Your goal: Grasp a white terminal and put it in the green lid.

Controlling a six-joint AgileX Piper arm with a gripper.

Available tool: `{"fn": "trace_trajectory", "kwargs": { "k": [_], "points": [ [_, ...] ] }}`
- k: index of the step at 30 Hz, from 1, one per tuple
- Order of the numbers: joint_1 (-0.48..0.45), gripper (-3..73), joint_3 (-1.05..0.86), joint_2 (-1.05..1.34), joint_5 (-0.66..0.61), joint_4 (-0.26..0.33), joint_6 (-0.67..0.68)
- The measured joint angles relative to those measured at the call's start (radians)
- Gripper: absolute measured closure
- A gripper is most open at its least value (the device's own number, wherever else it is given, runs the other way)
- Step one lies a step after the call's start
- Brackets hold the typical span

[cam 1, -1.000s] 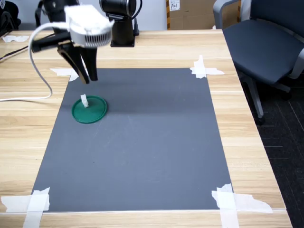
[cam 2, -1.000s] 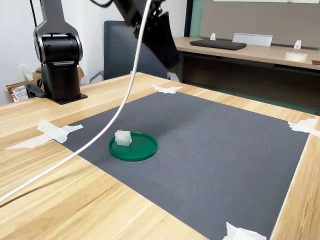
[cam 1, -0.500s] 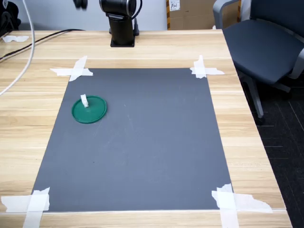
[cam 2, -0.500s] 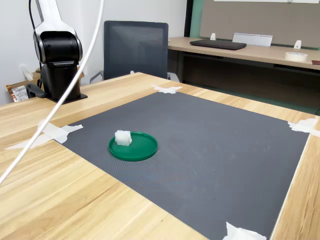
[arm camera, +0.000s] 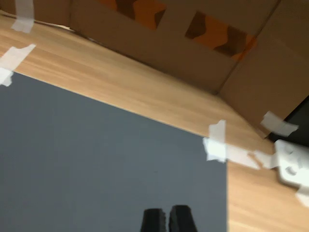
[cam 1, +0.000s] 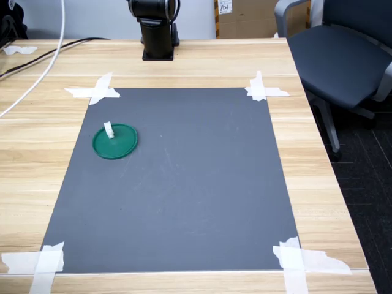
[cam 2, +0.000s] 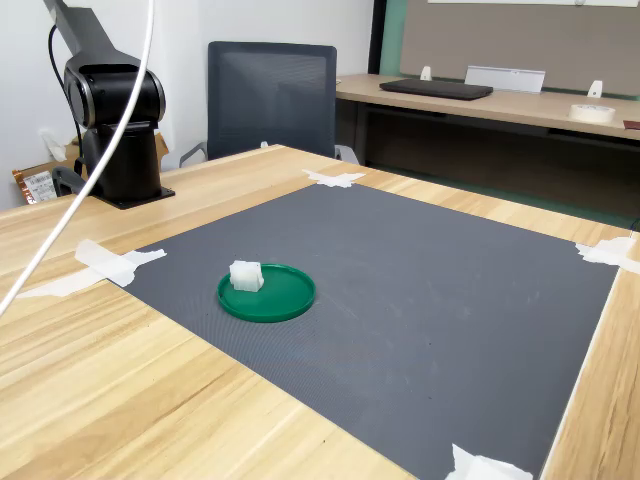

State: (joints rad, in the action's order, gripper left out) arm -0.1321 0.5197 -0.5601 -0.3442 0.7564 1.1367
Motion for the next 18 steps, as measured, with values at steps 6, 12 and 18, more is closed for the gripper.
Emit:
{"fn": "trace_trajectory", "kwargs": {
  "k": [6, 12, 18],
  "points": [
    [0.005, 72.2, -0.188, 0.18, 0.107, 0.237, 0.0],
    [0.006, 72.2, -0.36, 0.367, 0.167, 0.402, 0.017],
    [0.086, 72.2, -0.47, 0.502, 0.191, 0.421, 0.135]
  ]
}}
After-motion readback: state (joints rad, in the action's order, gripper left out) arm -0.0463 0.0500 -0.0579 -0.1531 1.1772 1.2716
